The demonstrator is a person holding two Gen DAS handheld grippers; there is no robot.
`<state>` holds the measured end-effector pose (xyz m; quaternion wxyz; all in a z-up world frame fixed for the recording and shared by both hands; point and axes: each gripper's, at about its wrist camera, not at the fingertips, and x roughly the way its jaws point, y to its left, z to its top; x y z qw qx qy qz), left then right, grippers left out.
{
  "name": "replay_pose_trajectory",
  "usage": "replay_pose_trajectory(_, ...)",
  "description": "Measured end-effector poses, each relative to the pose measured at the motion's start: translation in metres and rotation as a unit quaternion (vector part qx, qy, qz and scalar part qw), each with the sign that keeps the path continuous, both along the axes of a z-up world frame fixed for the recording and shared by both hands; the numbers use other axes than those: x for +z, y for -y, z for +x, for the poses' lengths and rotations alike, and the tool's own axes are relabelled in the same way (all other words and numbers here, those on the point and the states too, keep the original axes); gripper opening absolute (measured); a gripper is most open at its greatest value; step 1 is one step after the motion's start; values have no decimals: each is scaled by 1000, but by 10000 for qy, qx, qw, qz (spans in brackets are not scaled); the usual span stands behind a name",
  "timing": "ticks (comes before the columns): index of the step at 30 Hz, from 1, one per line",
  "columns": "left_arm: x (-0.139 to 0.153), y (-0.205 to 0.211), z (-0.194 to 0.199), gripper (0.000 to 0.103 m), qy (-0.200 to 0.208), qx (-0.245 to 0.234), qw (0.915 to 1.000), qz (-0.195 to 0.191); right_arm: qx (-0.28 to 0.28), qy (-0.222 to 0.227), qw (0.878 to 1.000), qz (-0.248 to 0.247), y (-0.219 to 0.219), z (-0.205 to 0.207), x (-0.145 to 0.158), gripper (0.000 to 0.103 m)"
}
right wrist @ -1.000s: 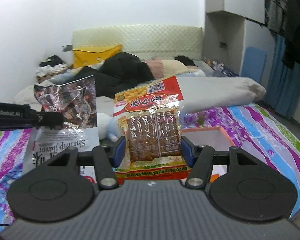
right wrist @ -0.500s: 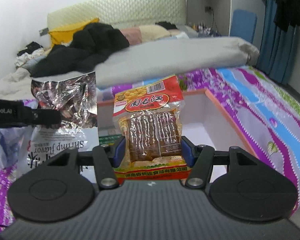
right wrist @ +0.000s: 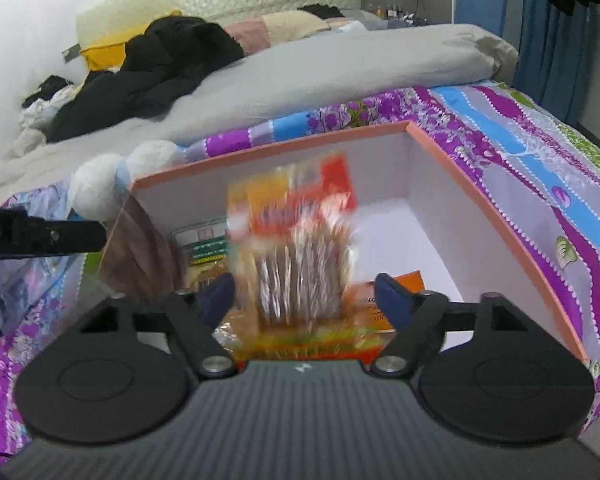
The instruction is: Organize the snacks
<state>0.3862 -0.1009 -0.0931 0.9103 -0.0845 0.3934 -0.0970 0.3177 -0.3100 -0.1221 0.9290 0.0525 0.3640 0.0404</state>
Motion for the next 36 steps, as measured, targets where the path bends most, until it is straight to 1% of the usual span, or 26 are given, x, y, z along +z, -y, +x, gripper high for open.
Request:
replay_pose_trajectory(1,6,-2,-3,77,47,-4,10000,13,-7,31,10000,-19,1,-1,3,79)
replay_pose_trajectory(3,22,-5,-13,77,162,-30,9998,-114,-39,108,9999,-12,3,-8,12,79)
replay_pose_trajectory(5,37,-8,-24,79,305,-31,9994,-148,-88,271,9996,41,5,-15,25,79)
replay_pose_trajectory(10,74,-11,-57,93,657,-52,9978,-104,-117,693,9975,111,3,-40,64,79)
replay_pose_trajectory(13,95,-12,-78,100,857,-45,9963,13,-99,942,9955,40,-1,-60,88,79)
replay_pose_trajectory(20,139,-18,-128,103,1224,-87,9923,148,-72,1383,9904,1,-10,-107,132,79)
replay_pose_trajectory(24,161,-23,-157,103,1409,-131,9899,107,-76,1608,9870,-6,-16,-134,153,79)
replay_pose_trajectory(30,181,-26,-198,103,1629,-94,9860,335,-35,1836,9830,-51,-25,-171,172,79)
replay_pose_trajectory(36,181,-36,-236,103,1738,-161,9842,304,-41,1838,9830,-23,-30,-203,167,79)
